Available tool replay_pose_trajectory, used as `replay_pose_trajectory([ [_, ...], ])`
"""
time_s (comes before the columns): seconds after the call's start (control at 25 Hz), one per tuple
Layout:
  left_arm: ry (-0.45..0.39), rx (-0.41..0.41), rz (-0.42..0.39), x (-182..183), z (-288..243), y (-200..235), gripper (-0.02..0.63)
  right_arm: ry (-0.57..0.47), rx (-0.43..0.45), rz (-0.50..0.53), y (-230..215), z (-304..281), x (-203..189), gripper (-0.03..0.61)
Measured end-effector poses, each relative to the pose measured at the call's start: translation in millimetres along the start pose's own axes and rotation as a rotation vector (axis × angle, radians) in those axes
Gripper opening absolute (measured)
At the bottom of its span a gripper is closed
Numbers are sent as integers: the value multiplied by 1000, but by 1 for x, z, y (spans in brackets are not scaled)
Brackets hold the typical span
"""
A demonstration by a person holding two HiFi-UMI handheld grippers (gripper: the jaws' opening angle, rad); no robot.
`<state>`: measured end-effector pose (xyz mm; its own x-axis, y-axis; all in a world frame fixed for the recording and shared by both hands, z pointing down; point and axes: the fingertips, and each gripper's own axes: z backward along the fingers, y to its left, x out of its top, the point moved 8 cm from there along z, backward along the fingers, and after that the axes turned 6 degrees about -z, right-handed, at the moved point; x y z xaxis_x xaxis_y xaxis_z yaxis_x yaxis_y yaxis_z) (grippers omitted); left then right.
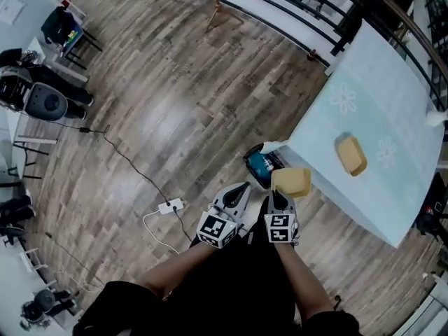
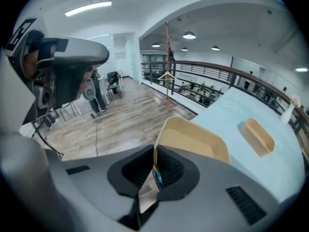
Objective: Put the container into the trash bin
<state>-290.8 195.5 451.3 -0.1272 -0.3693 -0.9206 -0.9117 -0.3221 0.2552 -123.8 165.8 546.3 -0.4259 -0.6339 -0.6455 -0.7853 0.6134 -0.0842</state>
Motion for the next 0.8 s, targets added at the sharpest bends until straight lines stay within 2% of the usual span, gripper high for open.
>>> replay_pose_trajectory([
  [0.32,81,-99,-45,-22,-14,30,11,-3,-104,-269,7,-55,-21,46],
  [0.64,188,-146,-17,-81,-37,46,11,6,-184,-490,-15,-150,-68,46],
  [0.8,214,-150,-12,-111,-51,60,11,19,-204,-560,-24,-189,-90,46],
])
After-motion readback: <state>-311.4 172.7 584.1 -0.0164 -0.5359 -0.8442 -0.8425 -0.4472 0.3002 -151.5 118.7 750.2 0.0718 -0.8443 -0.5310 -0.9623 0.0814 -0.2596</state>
